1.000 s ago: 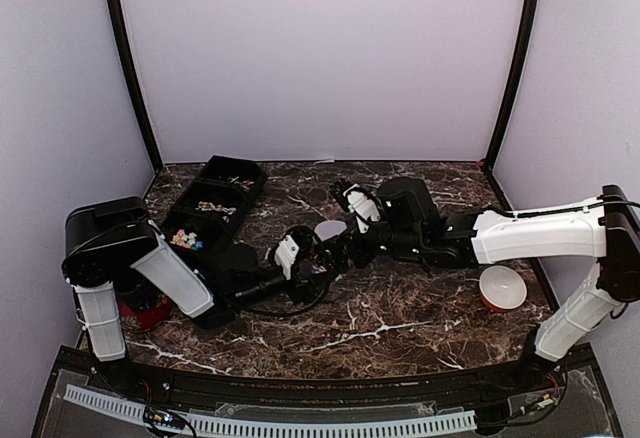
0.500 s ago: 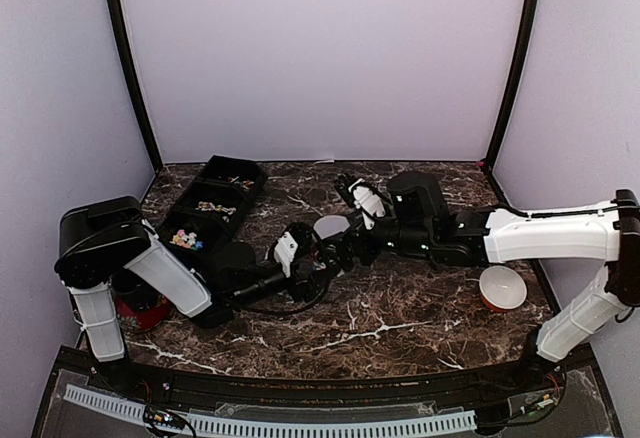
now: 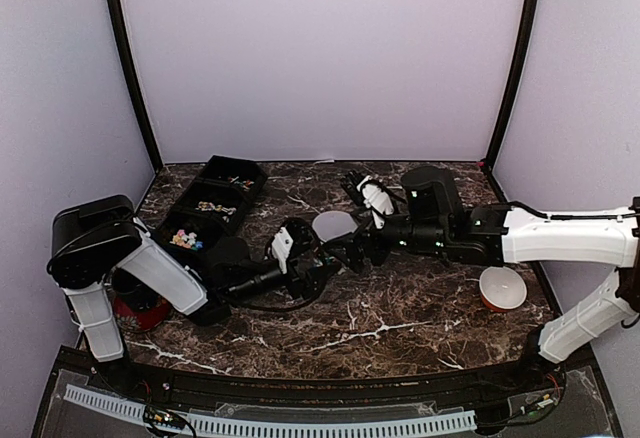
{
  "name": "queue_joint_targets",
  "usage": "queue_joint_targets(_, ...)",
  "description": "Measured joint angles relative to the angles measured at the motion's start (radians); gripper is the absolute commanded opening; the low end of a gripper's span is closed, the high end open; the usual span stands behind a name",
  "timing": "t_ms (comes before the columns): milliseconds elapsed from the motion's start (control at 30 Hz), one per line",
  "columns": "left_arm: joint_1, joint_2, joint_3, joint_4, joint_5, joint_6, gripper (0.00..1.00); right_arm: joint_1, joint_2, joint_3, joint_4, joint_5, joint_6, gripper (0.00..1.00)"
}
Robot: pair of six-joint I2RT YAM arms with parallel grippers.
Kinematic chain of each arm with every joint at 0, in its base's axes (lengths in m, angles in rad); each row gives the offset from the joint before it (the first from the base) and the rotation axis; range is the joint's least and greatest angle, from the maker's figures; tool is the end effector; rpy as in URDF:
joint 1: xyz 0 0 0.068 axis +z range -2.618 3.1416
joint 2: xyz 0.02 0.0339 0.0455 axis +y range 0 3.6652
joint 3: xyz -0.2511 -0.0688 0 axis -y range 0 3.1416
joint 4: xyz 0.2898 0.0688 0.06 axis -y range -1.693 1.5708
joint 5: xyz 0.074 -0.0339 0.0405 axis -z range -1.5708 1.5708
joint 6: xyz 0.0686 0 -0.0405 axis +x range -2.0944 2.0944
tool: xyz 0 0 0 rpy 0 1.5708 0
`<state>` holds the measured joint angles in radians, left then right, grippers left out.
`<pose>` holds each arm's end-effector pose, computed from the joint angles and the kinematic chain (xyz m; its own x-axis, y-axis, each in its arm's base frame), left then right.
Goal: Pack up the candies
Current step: Rotate the box lid from the packing box.
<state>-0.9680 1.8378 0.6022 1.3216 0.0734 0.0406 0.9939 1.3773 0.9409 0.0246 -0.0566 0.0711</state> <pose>0.2114 -0.3160 0.1140 0.0837 -0.0502 -0.9952 0.8603 0.5077 0.0467 0.2096 0.3292 0.2348 -0.2792 -0.2990 -0.9125 -0.8474 0.5237 0.0877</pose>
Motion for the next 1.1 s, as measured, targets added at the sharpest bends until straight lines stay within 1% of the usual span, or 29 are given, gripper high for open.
queue_joint_targets(167, 0.013, -0.012, -0.013, 0.001, 0.028, -0.008, 0.72, 0.0, -0.036, -0.011, -0.052, -0.026, -0.043, 0.98)
queue_joint_targets(333, 0.047, -0.037, -0.019, 0.004, 0.04, -0.032, 0.72, 0.008, -0.084, -0.014, -0.195, -0.09, -0.135, 0.98)
queue_joint_targets(433, 0.065, -0.052, -0.019, 0.008, 0.076, -0.045, 0.72, 0.006, -0.108, -0.011, -0.293, -0.13, -0.215, 0.98)
queue_joint_targets(567, 0.066, -0.061, -0.019, 0.003, 0.19, -0.055, 0.72, -0.002, -0.12, 0.011, -0.406, -0.18, -0.328, 0.97)
queue_joint_targets(733, 0.066, -0.089, -0.032, -0.035, 0.378, -0.056, 0.72, -0.028, -0.153, 0.064, -0.513, -0.242, -0.468, 0.97)
queue_joint_targets(967, 0.066, -0.092, -0.042, -0.047, 0.59, -0.078, 0.7, -0.04, -0.162, 0.195, -0.641, -0.306, -0.619, 0.97)
queue_joint_targets(1100, 0.066, -0.061, -0.041, -0.018, 0.715, -0.114, 0.7, -0.044, -0.133, 0.266, -0.688, -0.356, -0.682, 0.97)
